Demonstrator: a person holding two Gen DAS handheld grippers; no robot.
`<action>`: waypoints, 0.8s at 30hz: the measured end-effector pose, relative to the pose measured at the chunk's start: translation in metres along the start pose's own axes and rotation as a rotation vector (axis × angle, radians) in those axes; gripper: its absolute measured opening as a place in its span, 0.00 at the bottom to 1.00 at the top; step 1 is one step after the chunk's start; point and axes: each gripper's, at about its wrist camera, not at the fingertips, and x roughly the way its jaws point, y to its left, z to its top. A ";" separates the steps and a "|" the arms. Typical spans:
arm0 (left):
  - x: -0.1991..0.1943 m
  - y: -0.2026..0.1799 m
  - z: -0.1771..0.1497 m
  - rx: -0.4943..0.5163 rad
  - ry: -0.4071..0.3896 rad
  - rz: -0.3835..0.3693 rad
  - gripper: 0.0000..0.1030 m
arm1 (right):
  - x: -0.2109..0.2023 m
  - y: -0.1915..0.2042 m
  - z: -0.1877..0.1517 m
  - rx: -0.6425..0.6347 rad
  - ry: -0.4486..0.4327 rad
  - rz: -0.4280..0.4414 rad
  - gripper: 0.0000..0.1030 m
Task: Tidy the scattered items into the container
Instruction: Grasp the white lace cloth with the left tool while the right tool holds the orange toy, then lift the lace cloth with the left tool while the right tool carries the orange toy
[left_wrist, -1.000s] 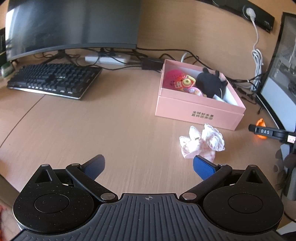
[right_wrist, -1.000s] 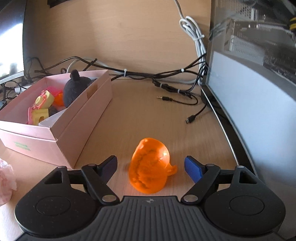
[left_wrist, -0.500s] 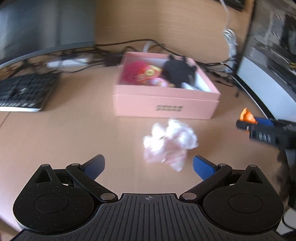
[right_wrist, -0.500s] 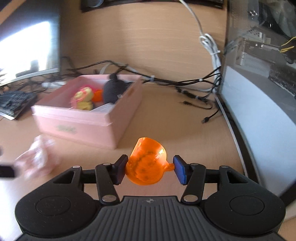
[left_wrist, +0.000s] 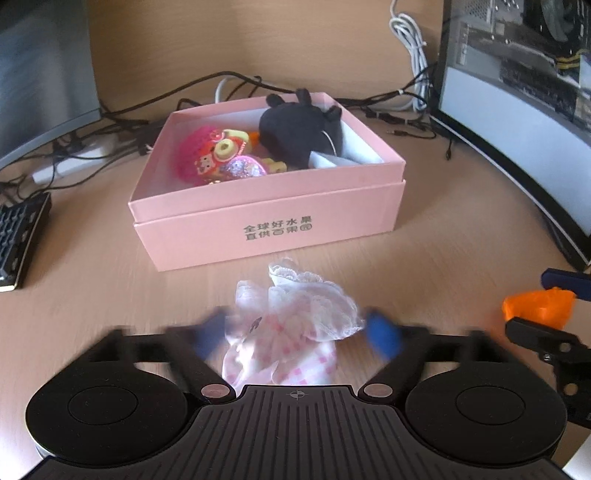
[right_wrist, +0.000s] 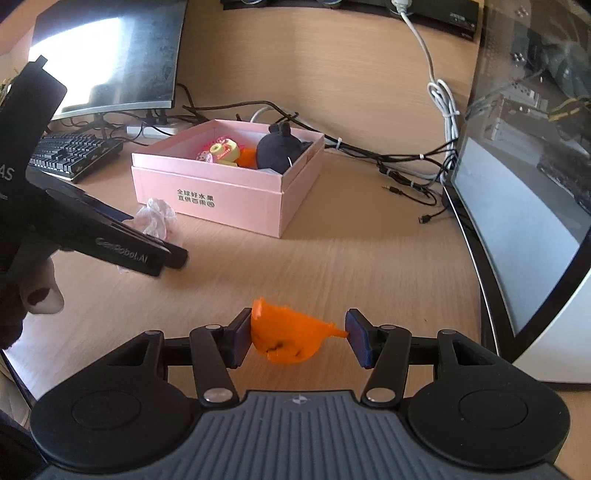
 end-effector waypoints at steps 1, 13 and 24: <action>0.001 0.001 0.000 0.001 -0.002 -0.001 0.65 | 0.001 0.000 -0.001 0.004 0.006 0.002 0.52; -0.024 0.011 -0.004 -0.023 0.003 -0.031 0.49 | 0.007 0.014 -0.001 -0.022 0.026 0.053 0.52; -0.062 0.033 -0.018 -0.081 0.013 -0.026 0.50 | 0.010 0.034 0.010 -0.091 0.007 0.092 0.52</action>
